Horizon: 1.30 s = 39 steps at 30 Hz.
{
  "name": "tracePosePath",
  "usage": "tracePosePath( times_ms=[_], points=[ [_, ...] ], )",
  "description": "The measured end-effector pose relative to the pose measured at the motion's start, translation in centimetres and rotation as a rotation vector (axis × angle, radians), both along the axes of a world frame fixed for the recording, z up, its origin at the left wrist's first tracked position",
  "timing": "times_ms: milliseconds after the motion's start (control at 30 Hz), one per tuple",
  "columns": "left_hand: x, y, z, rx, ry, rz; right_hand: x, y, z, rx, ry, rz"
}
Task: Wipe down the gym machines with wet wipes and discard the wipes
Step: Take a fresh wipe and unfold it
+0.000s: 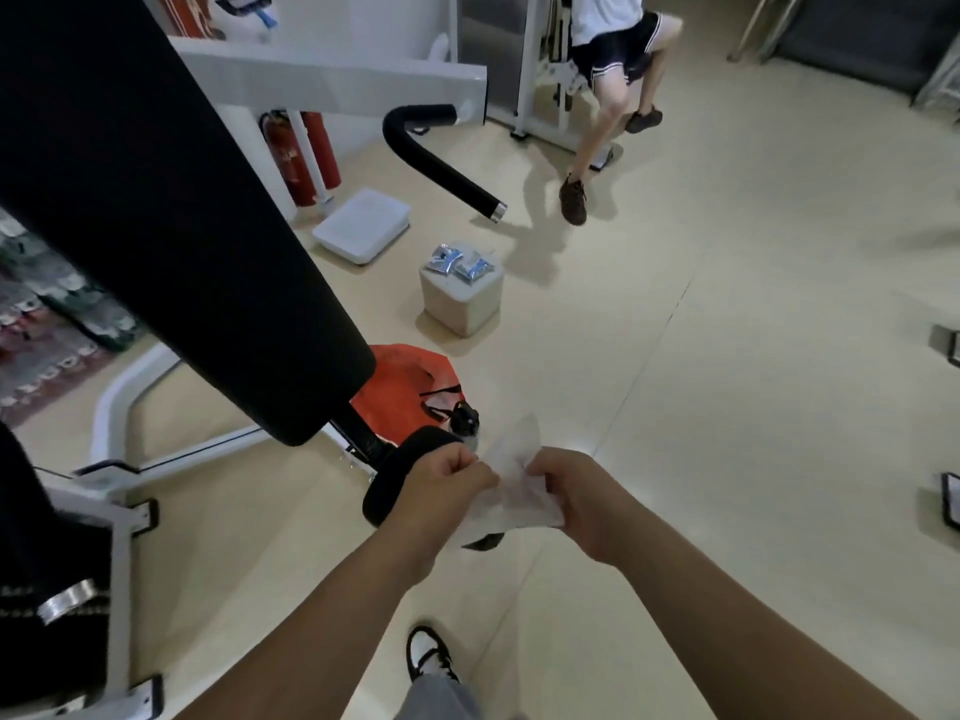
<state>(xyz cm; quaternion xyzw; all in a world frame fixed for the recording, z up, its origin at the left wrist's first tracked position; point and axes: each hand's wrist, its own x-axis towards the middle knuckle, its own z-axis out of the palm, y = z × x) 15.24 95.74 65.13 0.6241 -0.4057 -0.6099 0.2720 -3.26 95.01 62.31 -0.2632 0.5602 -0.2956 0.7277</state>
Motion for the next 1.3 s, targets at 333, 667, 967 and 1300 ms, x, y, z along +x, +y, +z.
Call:
tracePosePath(
  times_ms=[333, 667, 967, 1300],
  points=[
    [-1.0, -6.0, -5.3, -0.03, -0.079, 0.014, -0.5, -6.3, -4.3, 0.009, 0.068, -0.011],
    [-5.6, -8.9, -26.6, -0.032, -0.292, -0.047, -6.3, -8.9, -25.0, 0.059, 0.253, -0.122],
    [-5.1, -13.2, -47.4, -0.346, -0.708, -0.214, -8.1, -13.9, -47.1, -0.017, 0.412, -0.427],
    [-4.7, -12.9, -53.6, -0.638, -0.823, -0.087, -3.3, -16.7, -62.0, -0.116, 0.393, -0.038]
  ],
)
